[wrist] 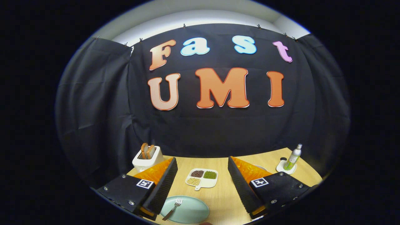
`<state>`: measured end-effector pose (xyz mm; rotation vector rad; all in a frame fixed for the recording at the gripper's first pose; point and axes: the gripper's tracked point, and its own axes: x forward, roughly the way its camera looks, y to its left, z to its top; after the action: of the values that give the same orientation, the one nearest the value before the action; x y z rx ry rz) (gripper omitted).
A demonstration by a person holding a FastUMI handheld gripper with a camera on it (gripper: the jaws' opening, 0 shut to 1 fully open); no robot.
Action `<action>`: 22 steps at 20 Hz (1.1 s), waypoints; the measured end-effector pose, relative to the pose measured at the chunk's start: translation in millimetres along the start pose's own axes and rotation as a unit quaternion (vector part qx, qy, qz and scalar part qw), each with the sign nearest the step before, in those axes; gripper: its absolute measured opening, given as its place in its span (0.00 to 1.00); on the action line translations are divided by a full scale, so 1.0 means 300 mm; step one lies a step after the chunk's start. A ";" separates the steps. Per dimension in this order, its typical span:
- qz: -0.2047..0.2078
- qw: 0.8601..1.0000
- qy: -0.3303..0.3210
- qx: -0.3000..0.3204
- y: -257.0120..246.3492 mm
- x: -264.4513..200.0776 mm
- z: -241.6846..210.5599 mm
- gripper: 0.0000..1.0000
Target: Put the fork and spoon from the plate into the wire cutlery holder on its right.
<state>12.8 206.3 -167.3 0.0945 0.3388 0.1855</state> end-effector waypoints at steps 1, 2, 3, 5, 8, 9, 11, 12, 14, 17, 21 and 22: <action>0.008 1.000 0.009 -0.001 0.035 0.007 -0.020 0.97; 0.016 1.000 0.015 -0.002 0.069 0.012 -0.036 0.97; 0.022 1.000 0.019 -0.006 0.102 0.018 -0.049 0.97; 0.037 0.999 0.037 -0.015 0.162 0.038 -0.096 0.97; 0.052 0.993 0.105 -0.020 0.228 0.075 -0.238 0.97; 0.051 0.988 0.141 -0.020 0.235 0.084 -0.309 0.97; 0.048 0.976 0.213 -0.016 0.243 0.089 -0.446 0.97; 0.049 0.969 0.243 -0.009 0.254 0.089 -0.502 0.97; 0.047 0.954 0.297 -0.001 0.269 0.080 -0.596 0.97; 0.051 0.933 0.355 -0.013 0.277 0.068 -0.704 0.95; 0.038 0.892 0.447 -0.050 0.264 0.019 -0.829 0.89; 0.035 0.877 0.474 -0.070 0.246 -0.009 -0.858 0.88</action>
<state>-89.0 293.7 -399.0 -0.1414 1.3054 0.3231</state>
